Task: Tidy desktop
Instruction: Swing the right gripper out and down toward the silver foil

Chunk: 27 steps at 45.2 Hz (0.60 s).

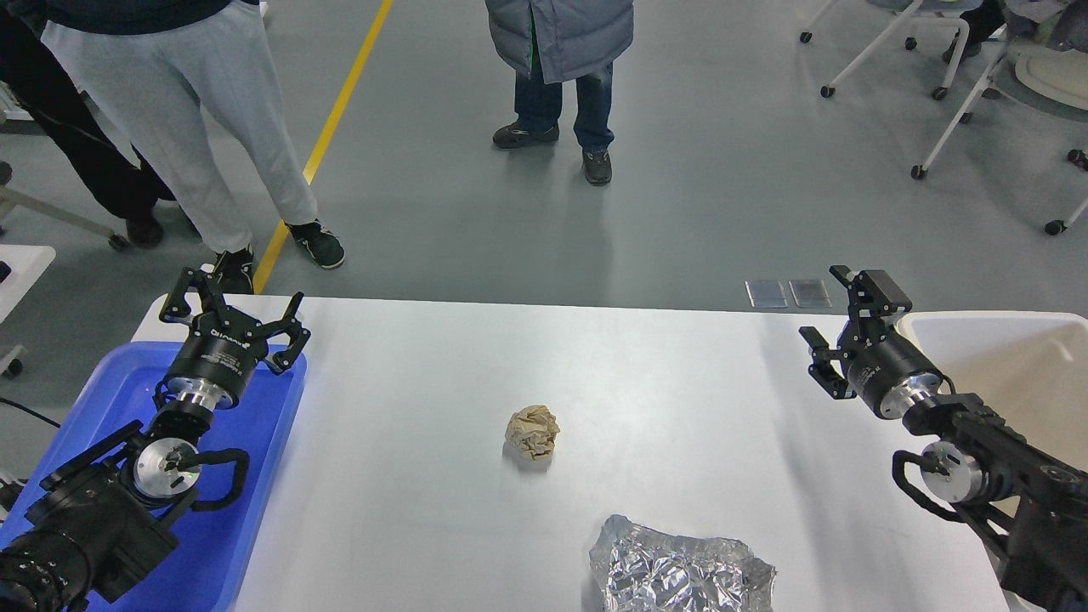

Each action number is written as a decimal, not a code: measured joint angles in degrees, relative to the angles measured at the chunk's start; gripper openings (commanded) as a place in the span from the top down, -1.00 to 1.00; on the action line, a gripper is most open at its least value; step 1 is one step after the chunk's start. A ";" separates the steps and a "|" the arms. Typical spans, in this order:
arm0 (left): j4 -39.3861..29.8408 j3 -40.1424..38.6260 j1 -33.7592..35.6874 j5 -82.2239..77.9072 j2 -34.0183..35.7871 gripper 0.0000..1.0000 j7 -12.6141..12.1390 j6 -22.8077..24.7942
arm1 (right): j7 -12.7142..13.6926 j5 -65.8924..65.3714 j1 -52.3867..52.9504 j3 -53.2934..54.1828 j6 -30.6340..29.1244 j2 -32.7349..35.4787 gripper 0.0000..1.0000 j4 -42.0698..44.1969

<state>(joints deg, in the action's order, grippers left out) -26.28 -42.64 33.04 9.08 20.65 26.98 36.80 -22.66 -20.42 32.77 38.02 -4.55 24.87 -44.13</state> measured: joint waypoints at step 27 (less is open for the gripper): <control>-0.01 -0.06 0.01 -0.04 0.00 -1.00 0.03 0.03 | 1.67 -26.74 11.79 -24.51 1.52 19.92 -0.99 -21.97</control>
<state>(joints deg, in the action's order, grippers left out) -26.28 -42.71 33.05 9.04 20.66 27.01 36.83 -20.99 -47.16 44.56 13.51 -3.04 44.79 -66.11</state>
